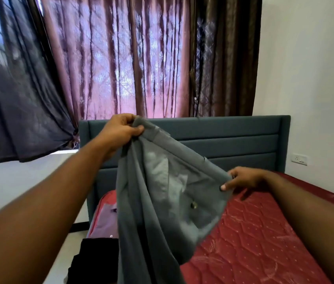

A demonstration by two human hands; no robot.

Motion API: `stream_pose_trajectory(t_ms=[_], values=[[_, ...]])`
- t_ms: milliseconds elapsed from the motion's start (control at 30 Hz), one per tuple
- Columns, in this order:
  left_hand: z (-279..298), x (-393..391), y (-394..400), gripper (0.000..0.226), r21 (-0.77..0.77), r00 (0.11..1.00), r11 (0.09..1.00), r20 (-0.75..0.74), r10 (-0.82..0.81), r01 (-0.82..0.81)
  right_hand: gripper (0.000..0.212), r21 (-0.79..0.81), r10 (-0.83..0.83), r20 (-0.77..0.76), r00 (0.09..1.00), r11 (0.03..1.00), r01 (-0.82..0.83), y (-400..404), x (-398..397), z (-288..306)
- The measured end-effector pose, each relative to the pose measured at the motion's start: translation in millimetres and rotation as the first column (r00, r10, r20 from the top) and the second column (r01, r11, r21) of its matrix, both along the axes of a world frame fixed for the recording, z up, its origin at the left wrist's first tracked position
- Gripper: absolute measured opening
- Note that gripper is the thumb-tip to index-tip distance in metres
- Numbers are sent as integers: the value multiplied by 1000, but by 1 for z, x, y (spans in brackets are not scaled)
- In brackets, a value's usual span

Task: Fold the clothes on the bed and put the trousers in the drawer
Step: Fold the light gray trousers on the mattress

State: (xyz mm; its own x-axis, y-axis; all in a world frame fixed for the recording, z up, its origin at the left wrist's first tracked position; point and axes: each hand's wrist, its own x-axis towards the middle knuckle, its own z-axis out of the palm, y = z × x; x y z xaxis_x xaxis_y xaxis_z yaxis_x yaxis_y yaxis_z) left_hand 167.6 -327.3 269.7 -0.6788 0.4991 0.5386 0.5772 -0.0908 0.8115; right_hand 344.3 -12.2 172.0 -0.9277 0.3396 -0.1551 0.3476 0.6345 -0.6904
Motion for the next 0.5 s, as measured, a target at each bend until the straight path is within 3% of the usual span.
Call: stream_pose_trajectory(t_ms=[67,133,200,300,500], values=[[7,-20,-3,14,-70,995,993,-14,99,-99,18,-35,-86,-263,961,996,80,5,3,33],[18,-34,-3,9,-74,986,984,19,166,-164,26,-78,-134,-511,849,991,109,-2,5,77],[27,-47,0,10,-56,975,976,51,215,-212,31,-143,-178,-665,725,984,110,-11,2,114],[66,-53,11,16,82,974,972,65,216,-221,43,-255,-259,-794,550,963,84,-23,2,175],[174,-17,20,17,388,992,914,24,122,-122,27,-244,-250,-904,347,968,60,-52,39,289]])
